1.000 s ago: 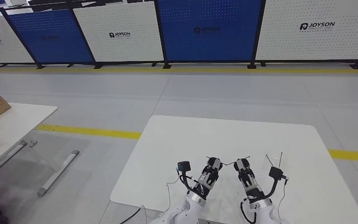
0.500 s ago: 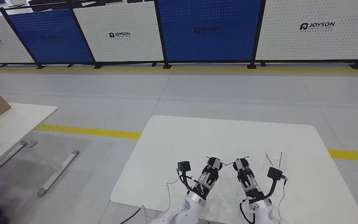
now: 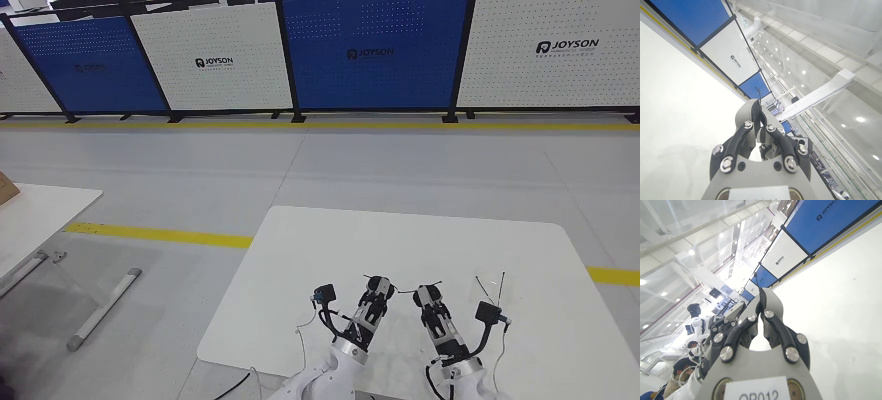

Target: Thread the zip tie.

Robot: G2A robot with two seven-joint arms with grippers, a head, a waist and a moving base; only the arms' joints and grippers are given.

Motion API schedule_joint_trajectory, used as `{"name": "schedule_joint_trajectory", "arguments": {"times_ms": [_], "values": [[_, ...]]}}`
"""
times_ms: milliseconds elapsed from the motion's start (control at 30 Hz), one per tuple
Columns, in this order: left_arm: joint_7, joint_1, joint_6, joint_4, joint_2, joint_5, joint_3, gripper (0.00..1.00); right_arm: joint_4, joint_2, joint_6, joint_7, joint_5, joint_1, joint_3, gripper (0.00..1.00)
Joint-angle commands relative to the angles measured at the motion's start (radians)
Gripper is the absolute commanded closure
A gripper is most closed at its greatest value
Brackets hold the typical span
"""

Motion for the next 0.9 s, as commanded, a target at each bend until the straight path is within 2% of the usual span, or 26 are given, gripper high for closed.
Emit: {"name": "schedule_joint_trajectory", "arguments": {"times_ms": [0,200,467,733,867], "values": [[-0.009,0.001,-0.004,-0.001,-0.001,-0.008,-0.004,1.00,-0.002,0.000,0.000,0.001,-0.001,0.003,-0.008,1.00],[0.007,0.006,-0.032,0.006,-0.002,0.045,-0.002,1.00,0.000,0.000,0.000,0.002,-0.003,0.006,-0.015,1.00],[0.007,0.006,-0.032,0.006,-0.002,0.045,-0.002,1.00,0.000,0.000,0.000,0.002,-0.003,0.006,-0.015,1.00],[-0.009,0.012,-0.025,-0.001,-0.005,0.050,-0.005,1.00,-0.043,0.000,0.000,-0.029,0.070,-0.013,0.006,1.00],[-0.004,0.018,-0.036,-0.012,-0.008,0.050,-0.005,1.00,-0.018,-0.002,0.001,-0.005,0.062,0.004,-0.007,1.00]]}}
